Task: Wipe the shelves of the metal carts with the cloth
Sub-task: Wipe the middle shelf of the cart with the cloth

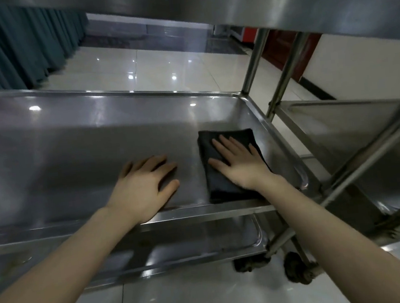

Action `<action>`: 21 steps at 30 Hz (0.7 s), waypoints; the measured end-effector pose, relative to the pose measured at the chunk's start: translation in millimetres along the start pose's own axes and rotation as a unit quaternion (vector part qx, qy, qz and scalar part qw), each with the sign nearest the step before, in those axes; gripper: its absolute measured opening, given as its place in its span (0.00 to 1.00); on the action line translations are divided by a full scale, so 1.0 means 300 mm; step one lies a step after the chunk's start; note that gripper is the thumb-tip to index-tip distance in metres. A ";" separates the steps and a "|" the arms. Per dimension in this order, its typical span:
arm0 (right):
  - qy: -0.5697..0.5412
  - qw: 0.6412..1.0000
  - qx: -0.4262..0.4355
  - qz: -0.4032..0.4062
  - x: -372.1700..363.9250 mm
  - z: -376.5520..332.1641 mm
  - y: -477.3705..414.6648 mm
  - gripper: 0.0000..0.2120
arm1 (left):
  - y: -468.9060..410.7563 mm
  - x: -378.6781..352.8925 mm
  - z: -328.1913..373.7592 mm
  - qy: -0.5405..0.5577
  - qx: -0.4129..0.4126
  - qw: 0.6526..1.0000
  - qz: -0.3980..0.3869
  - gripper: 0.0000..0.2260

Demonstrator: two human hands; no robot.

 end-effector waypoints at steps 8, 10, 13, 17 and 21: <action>0.011 0.999 -0.042 0.018 0.036 0.122 -0.029 0.34 | 0.006 0.008 0.024 -0.016 -0.002 1.000 -0.013 0.38; 0.013 0.998 -0.055 0.029 0.066 0.162 -0.151 0.32 | 0.003 0.001 0.016 -0.013 -0.002 1.000 -0.011 0.38; 0.006 0.995 -0.087 0.044 0.088 0.188 -0.253 0.31 | 0.003 -0.012 0.005 -0.005 -0.002 1.000 -0.007 0.37; -0.003 0.997 -0.073 0.017 0.064 0.172 -0.137 0.32 | -0.003 0.002 0.007 0.004 -0.005 1.000 -0.006 0.37; 0.015 0.996 -0.085 0.012 0.024 0.223 0.159 0.40 | 0.000 0.002 0.010 -0.001 -0.005 1.000 -0.011 0.36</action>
Point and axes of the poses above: each hand's wrist, its own y-axis away from the middle knuckle, its own x-axis out of the back of the hand, z = x × y, the point moved 4 cm from there along -y, towards the middle knuckle, and after that the axes turned 2 degrees about z, right-handed, at the moved point
